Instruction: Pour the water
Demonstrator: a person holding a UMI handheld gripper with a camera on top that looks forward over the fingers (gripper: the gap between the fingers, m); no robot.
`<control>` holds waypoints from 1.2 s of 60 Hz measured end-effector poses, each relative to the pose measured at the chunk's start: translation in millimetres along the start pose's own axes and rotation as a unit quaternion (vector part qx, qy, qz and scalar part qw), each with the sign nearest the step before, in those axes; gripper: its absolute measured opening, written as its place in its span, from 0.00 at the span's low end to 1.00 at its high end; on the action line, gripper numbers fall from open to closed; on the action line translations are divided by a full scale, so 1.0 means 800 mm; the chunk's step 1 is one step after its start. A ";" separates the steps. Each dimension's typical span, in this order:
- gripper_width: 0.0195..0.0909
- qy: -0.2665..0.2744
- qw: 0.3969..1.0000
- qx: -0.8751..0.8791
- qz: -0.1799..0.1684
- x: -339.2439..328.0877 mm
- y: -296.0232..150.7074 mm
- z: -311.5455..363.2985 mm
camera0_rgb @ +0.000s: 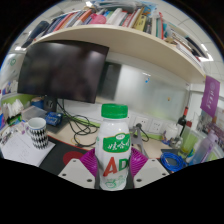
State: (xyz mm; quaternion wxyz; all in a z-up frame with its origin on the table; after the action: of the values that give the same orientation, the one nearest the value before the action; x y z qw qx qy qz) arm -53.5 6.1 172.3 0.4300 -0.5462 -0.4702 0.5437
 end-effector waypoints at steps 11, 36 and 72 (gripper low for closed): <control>0.27 0.015 0.975 -0.222 0.011 0.041 -0.073 0.070; 0.27 0.024 0.748 -0.663 -0.031 0.098 -0.090 0.199; 0.27 -0.032 0.813 -0.581 -0.032 0.062 -0.120 0.215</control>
State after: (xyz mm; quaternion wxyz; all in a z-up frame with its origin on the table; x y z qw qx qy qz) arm -231.6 65.6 250.4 0.0347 -0.6609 -0.7295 0.1727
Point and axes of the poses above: the point between the fingertips, and its own axes, seen from behind it with the camera up: z to the left, y down, x forward, the way the camera looks, the point moved 7 cm from there along -x, backward, against the way the camera looks, and after that the axes turned 8 degrees about x, right-handed, at the moved point
